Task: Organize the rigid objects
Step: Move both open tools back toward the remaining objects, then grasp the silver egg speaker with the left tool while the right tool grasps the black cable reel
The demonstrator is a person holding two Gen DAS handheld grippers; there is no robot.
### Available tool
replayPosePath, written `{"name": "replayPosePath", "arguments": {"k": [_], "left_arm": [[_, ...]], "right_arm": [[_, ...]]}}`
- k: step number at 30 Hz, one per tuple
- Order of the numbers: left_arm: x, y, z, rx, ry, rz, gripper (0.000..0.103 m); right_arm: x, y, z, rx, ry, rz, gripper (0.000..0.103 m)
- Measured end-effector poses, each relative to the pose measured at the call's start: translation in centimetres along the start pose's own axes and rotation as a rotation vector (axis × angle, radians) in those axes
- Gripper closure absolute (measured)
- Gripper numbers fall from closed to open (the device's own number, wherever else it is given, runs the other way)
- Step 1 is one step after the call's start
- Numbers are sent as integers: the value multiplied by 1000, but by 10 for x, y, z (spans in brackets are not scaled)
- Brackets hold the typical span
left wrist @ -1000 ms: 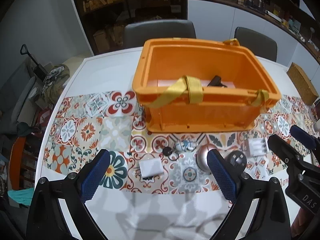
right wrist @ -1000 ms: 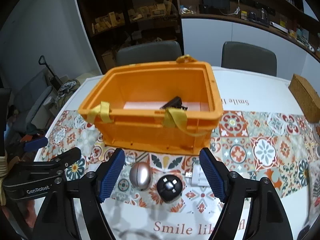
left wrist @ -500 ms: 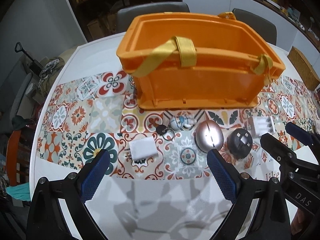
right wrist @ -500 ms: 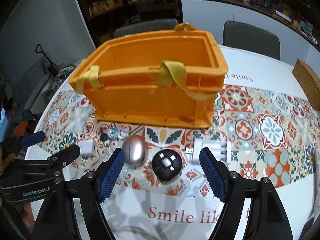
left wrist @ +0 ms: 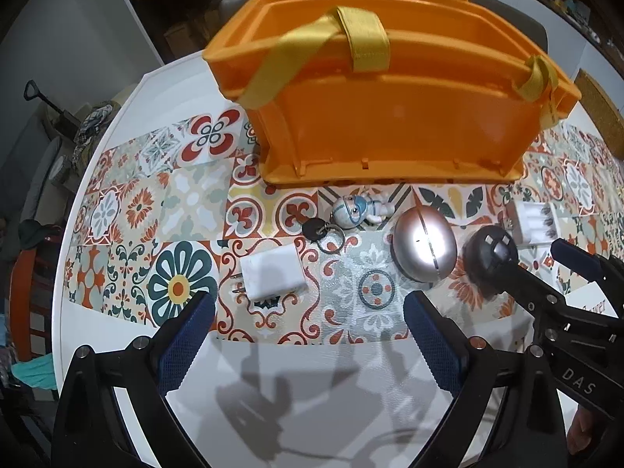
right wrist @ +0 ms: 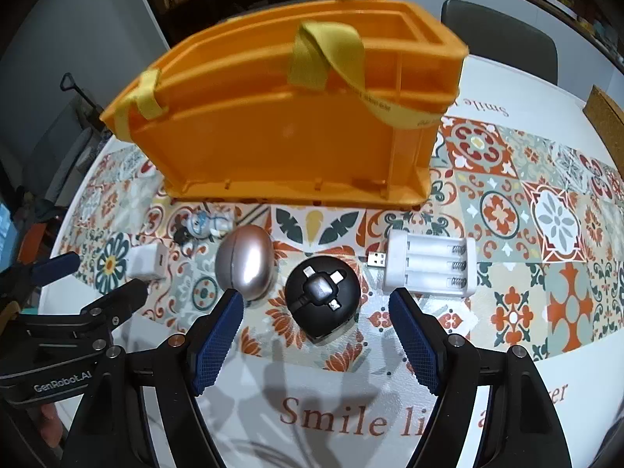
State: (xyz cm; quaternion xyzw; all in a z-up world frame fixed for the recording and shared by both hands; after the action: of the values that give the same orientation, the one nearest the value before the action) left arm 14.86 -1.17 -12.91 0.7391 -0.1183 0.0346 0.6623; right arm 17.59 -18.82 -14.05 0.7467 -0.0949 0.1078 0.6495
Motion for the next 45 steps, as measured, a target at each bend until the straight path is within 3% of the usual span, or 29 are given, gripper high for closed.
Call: {"name": "replayPosePath", "arguments": {"k": [20,27,32,45], "left_arm": [[7,-33,4,11,5,-50,4],[8,-40,3,10,11,-64,4],[6,-41,3,14,5,-62,4],[5,-18,8,-38,-15,-15,4]], "right_arm": [[17,-48,-2,-64,16,-69,28],[24,-66,-9,-107,32,-93,38],[26,-66,-13,-129,56,-78,47],[5,-40,-8,-74,21,-69,47]]}}
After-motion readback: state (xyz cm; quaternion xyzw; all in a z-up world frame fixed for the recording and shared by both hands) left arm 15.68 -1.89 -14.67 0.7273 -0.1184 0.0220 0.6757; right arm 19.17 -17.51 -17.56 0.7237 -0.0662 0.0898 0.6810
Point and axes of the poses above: each gripper's, at about its wrist camera, not at the fingertips, and y roughly against the way its jaws point, z to its right, x to its top, the point moved 1 cm from there along -y, roughly the way its jaws point, and after that the axes turned 9 degrees about -z, right-handed, at the moved point
